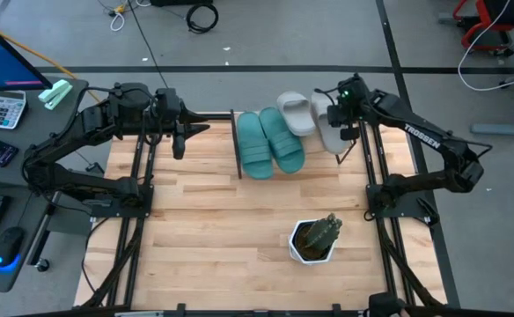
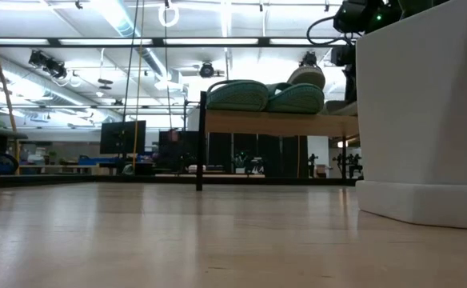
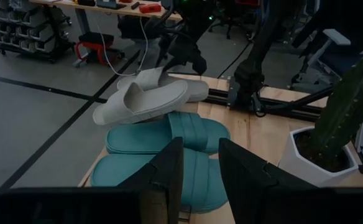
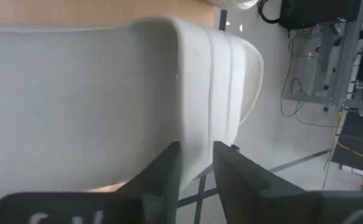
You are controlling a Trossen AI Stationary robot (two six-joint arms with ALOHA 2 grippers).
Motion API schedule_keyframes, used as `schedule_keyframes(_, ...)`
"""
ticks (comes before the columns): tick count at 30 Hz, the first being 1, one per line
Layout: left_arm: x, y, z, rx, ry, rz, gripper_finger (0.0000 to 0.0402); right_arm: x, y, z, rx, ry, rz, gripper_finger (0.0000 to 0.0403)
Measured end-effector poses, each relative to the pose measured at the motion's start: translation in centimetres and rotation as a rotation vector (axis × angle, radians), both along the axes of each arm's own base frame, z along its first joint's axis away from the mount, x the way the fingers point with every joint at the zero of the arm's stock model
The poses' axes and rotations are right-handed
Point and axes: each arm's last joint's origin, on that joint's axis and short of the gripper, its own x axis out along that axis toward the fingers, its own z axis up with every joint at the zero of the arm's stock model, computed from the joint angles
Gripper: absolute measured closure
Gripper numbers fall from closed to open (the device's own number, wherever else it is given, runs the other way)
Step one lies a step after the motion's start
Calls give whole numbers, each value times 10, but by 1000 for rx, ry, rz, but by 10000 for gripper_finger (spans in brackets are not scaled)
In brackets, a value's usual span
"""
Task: Pick and place slides into the shelf
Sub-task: Adjust the slippers on the shelf
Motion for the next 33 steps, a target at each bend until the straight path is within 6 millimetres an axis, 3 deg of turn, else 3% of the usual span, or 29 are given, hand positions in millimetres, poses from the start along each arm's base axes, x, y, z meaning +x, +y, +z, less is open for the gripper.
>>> schedule_keyframes(8, 0, 0, 0, 0, 0, 0, 294, -5, 5, 9, -44, -25, 17, 263)
schedule_keyframes(15, 0, 0, 0, 1, 0, 0, 294, -7, 10, 34, -78, -152, -10, 244)
schedule_keyframes(23, 0, 0, 0, 1, 0, 0, 294, 2, 33, 63, 134, -370, 203, 226)
schedule_keyframes(33, 0, 0, 0, 2, -1, -1, 294, 29, 64, 56, 176, -279, 388, 172)
